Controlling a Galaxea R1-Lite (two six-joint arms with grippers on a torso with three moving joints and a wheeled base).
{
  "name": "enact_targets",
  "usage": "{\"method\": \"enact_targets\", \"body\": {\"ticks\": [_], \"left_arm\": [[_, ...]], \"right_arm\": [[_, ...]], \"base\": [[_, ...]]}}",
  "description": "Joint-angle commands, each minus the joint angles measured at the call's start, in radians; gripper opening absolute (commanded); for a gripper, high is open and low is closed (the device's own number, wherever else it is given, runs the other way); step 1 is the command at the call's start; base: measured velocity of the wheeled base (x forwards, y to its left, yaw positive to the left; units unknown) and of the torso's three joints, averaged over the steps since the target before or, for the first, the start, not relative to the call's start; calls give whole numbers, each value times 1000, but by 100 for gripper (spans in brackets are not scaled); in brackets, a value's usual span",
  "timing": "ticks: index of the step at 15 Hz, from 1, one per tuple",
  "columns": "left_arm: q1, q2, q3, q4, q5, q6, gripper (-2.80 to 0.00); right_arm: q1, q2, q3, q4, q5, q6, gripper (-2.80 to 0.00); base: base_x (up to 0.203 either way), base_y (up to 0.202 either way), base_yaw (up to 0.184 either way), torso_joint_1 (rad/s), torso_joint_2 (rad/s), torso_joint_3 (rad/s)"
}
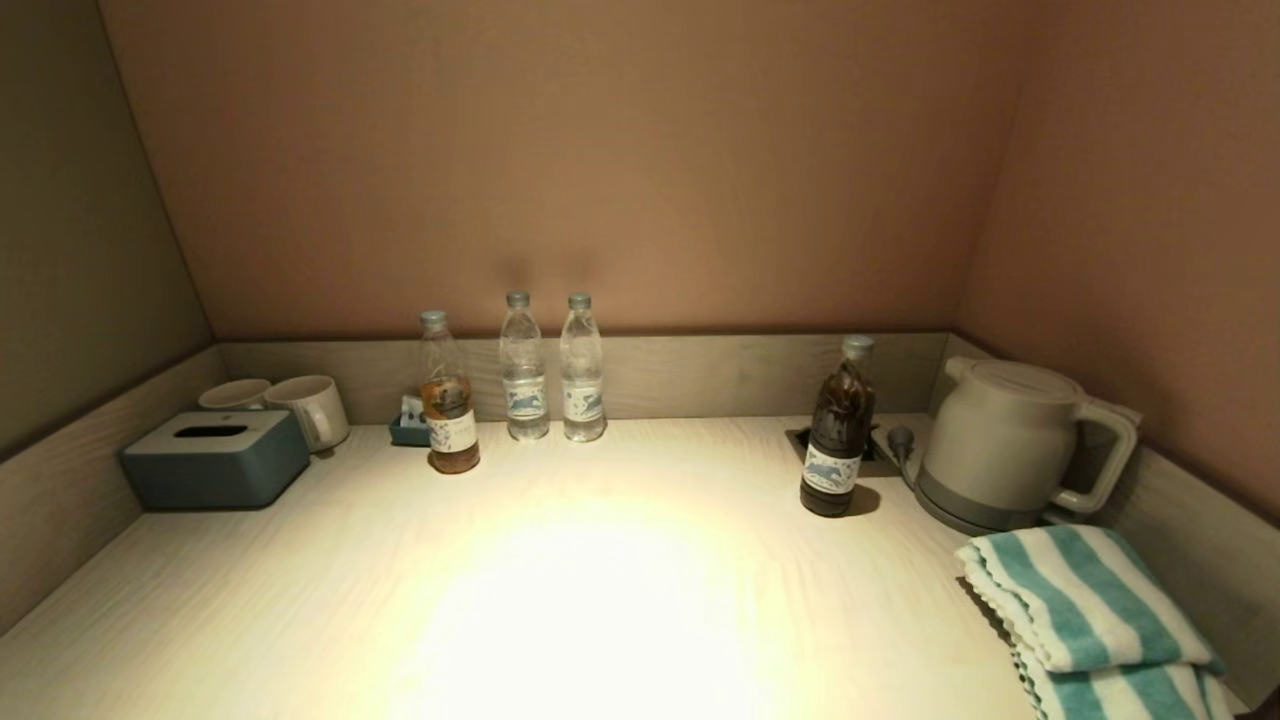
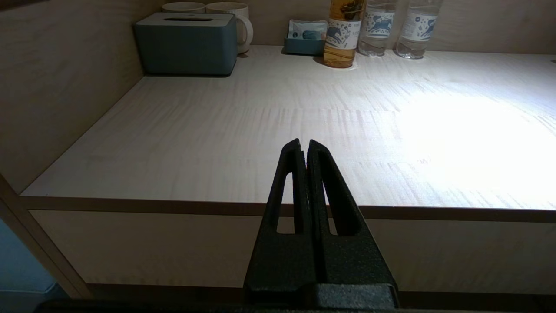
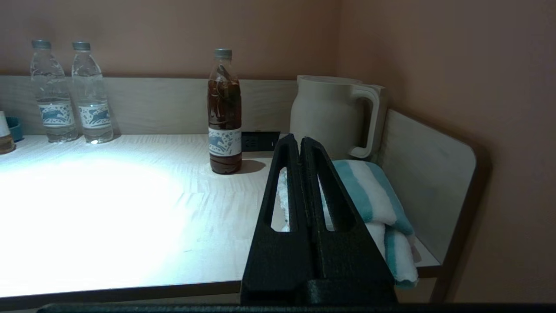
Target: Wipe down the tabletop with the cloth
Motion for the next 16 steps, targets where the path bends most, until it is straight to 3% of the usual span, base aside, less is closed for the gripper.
{"method": "enact_targets", "body": {"ticks": [1, 7, 16], "left_arm": [[0, 2, 0, 0, 0, -2, -280], [0, 2, 0, 0, 0, -2, -280], [0, 2, 0, 0, 0, -2, -280]], "right_arm": [[0, -1, 5, 32, 20, 1, -280], [0, -1, 5, 233, 55, 27, -280], [0, -3, 5, 262, 54, 36, -280]], "base": [[0, 0, 0, 0, 0, 0], [0, 0, 0, 0, 0, 0], [0, 0, 0, 0, 0, 0]]}}
